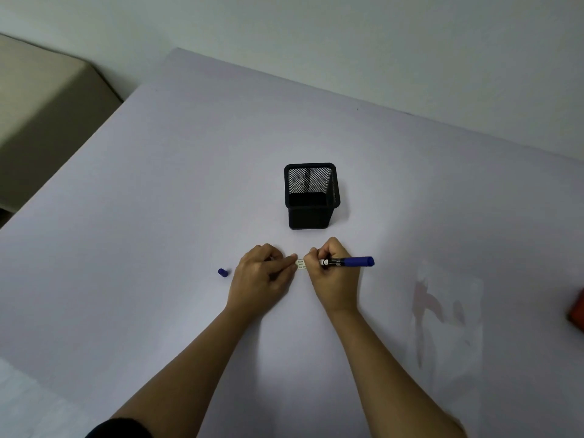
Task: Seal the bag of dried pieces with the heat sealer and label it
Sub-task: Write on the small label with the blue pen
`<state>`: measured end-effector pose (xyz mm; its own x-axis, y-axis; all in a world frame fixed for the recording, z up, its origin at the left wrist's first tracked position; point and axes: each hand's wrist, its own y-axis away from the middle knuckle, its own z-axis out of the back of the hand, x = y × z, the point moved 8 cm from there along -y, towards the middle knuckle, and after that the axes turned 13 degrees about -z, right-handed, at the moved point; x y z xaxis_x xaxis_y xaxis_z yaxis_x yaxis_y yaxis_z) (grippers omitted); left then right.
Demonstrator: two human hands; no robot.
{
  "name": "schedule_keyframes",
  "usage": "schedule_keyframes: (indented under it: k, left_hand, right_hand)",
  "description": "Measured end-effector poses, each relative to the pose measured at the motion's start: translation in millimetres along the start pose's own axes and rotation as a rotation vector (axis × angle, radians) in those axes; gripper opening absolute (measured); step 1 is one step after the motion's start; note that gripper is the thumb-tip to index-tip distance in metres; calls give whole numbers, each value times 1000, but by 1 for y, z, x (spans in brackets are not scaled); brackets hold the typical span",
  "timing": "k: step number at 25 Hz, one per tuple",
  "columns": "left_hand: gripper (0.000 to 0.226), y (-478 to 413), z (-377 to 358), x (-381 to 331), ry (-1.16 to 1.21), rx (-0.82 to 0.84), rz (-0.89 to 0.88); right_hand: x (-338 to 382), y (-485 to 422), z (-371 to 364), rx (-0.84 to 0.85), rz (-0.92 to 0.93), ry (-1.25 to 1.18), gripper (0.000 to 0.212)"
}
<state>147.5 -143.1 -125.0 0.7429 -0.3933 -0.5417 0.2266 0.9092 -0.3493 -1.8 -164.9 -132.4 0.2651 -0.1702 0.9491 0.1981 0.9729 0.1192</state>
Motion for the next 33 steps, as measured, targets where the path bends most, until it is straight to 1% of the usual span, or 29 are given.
schedule_keyframes:
  k: [4, 9, 13, 17, 21, 24, 33]
  left_hand:
    - [30, 0, 1, -1, -1, -4, -1]
    - [30, 0, 1, -2, 3, -5, -3]
    - [30, 0, 1, 0, 6, -7, -1]
    - [29, -1, 2, -2, 8, -16, -10]
    - [28, 0, 2, -1, 13, -21, -2]
    - [28, 0, 2, -1, 12, -15, -5]
    - [28, -1, 2, -1, 11, -19, 2]
  right_hand:
    - [2, 1, 0, -1, 19, 2, 26]
    - [0, 0, -1, 7, -7, -11, 29]
    - [3, 1, -1, 20, 18, -26, 28]
    - [1, 0, 0, -3, -5, -42, 26]
    - [1, 0, -1, 21, -3, -32, 26]
    - [1, 1, 1, -2, -3, -53, 26]
    - [2, 1, -1, 2, 20, -12, 25]
